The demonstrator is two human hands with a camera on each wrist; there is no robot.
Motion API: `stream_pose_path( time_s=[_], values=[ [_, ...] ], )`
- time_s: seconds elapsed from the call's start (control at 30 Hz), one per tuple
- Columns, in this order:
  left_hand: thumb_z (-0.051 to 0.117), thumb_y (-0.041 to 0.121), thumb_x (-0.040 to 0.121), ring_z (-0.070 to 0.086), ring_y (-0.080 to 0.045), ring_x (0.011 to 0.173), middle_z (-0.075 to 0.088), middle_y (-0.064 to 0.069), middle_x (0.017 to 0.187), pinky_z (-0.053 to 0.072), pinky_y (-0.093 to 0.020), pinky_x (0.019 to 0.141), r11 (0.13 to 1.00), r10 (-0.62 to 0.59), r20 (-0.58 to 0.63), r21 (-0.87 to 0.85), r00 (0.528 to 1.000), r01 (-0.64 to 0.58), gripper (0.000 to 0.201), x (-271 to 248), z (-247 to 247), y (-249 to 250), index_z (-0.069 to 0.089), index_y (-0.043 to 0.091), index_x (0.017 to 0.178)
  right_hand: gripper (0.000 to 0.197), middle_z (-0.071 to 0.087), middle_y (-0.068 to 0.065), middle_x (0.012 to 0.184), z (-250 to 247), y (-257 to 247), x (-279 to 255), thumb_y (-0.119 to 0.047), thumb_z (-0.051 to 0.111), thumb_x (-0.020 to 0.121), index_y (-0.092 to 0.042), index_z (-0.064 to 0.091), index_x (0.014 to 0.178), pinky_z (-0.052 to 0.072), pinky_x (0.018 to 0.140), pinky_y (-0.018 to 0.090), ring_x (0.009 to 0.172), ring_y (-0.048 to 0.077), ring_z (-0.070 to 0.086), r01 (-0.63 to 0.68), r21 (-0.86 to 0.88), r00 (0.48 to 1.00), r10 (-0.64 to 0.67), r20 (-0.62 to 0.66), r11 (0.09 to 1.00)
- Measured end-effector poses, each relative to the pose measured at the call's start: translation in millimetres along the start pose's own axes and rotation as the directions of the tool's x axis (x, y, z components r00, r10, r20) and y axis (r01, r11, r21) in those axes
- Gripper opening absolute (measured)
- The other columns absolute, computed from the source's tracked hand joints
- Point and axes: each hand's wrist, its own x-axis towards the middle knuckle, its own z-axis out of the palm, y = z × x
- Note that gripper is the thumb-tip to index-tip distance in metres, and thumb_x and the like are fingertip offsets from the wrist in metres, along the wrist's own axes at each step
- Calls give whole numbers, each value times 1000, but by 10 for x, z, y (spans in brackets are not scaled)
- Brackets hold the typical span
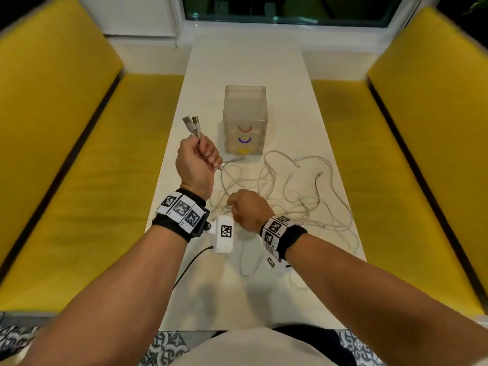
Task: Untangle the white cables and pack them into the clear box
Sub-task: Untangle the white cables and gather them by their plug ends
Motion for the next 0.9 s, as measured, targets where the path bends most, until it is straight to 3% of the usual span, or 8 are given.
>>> stream_pose_path(
  time_s=[0.07,0.13,0.3,0.53,0.63,0.7,0.8,0.9],
  values=[
    [30,16,91,23,-15,53,28,2,57,21,-29,50,1000,5,17,10,1000,-5,31,-8,14,-3,32,18,60,37,60,13,126,84,35,155,-16,51,94,-15,64,128,50,93,38,116,32,58,-62,-44,998,62,-1,997],
    [29,14,93,22,-15,53,28,2,56,21,-29,50,999,21,46,24,999,-22,35,-23,15,3,33,18,59,37,58,15,127,128,87,275,-18,50,96,-15,61,132,50,94,39,118,34,57,-95,-114,995,99,27,989],
    [34,16,89,23,-16,53,30,1,57,22,-31,50,995,58,97,75,994,-65,27,-10,-45,9,33,17,62,25,62,11,119,205,188,382,-16,49,96,-12,64,116,51,85,39,109,33,63,-102,-279,991,122,55,955],
    [39,16,89,27,-16,54,35,2,59,23,-32,52,973,141,115,169,983,-159,21,48,-132,29,36,15,69,18,68,10,106,-13,73,263,-17,49,94,-12,61,107,42,69,32,94,31,64,-91,-213,996,91,-13,973],
    [39,15,93,27,-16,57,35,2,62,23,-34,55,947,207,121,224,971,-229,22,76,-112,82,36,16,71,2,70,1,86,-333,-12,16,-21,63,84,-19,64,83,48,65,32,81,23,64,-89,12,996,89,-12,996],
    [38,16,95,27,-15,58,35,3,63,26,-32,56,922,244,119,278,962,-269,23,93,-70,139,37,16,72,7,71,-2,76,-608,-74,-156,-19,70,76,-19,64,72,54,62,33,72,18,67,-82,236,994,95,-44,968],
    [37,18,101,29,-13,57,35,4,61,29,-31,55,885,215,153,386,964,-259,28,85,24,179,37,17,73,13,76,14,83,-1044,-182,-328,-4,70,79,-7,61,71,43,43,25,64,12,72,7,598,980,113,-162,802],
    [36,18,106,31,-8,54,36,12,57,28,-27,54,850,112,244,478,963,-220,34,-10,137,134,40,18,73,12,74,24,84,-1431,-292,-409,-1,66,89,-5,57,84,31,42,27,62,24,70,149,778,963,87,-254,611]
  ],
)
